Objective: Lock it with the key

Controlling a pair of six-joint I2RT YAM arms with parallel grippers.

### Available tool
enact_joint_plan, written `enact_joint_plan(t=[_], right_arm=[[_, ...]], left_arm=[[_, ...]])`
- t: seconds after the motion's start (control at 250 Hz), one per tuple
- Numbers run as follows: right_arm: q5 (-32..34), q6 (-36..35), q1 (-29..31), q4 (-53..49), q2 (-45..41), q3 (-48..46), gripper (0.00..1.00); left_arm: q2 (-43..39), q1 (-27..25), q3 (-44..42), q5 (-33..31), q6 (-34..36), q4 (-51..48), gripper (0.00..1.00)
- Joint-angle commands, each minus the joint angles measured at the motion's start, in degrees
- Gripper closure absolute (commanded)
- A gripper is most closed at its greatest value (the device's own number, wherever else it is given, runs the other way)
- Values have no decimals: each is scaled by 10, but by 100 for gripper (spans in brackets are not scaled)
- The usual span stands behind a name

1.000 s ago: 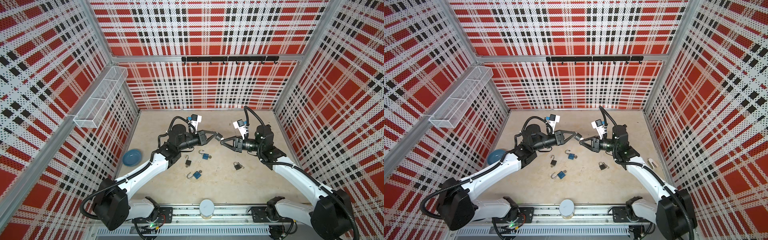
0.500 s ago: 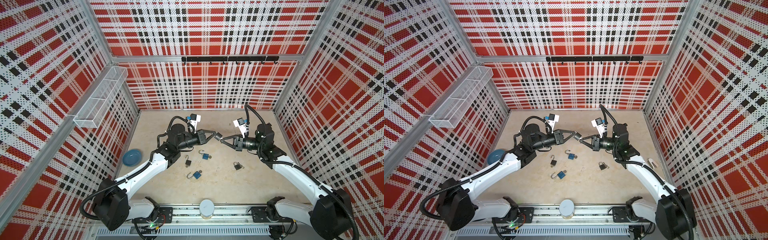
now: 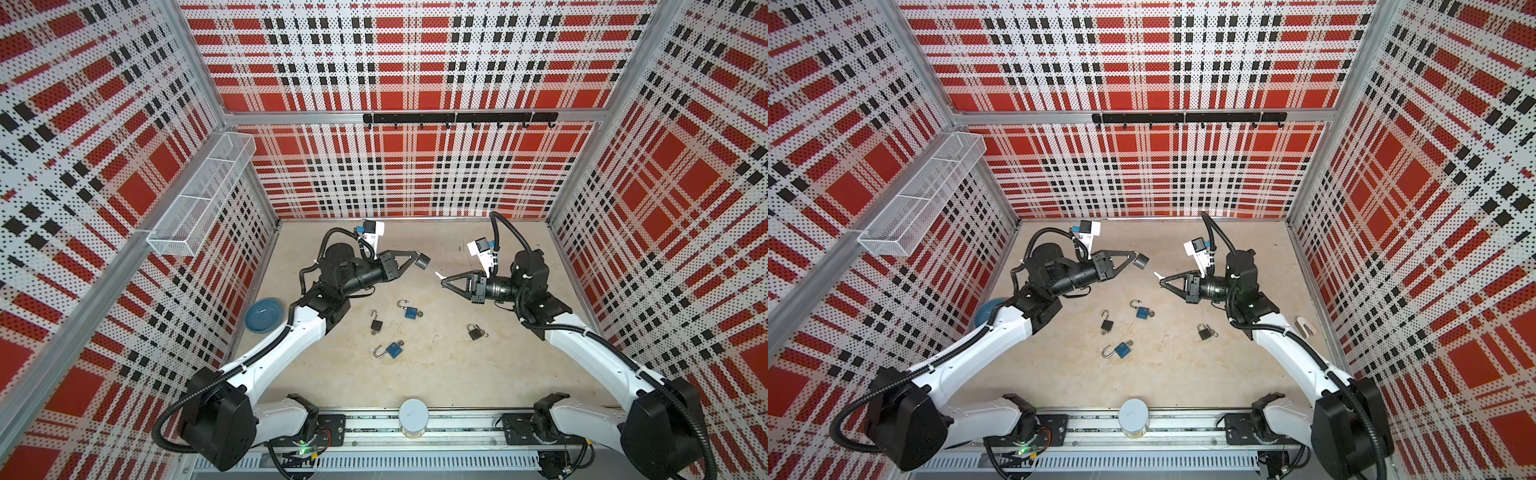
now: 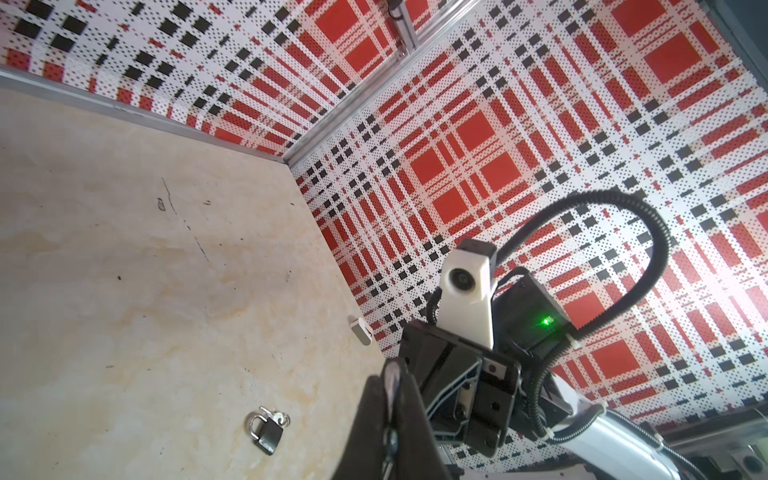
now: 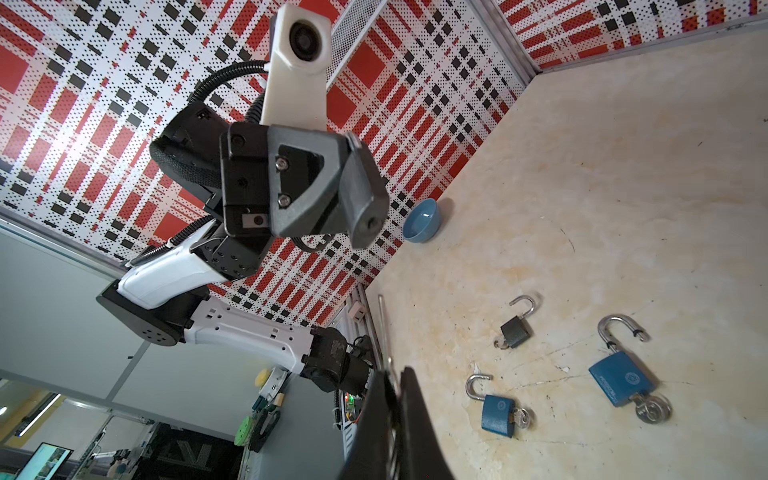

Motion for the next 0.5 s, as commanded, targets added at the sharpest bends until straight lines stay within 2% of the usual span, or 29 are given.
enact_joint_plan(t=[0.0, 0.212, 0.336, 0.496], right_arm=[[-2, 6, -6, 28, -21, -15, 100], [60, -35, -52, -94, -67, -34, 100], [85, -39, -105, -141, -105, -59, 100], [134, -81, -151, -253, -134, -58, 100]], left_arm=[[-12, 8, 3, 4, -4, 23, 100], [25, -9, -11, 5, 12, 0, 100], [71, -50, -6, -22, 51, -33, 100], [163, -98, 22, -48, 71, -40, 100]])
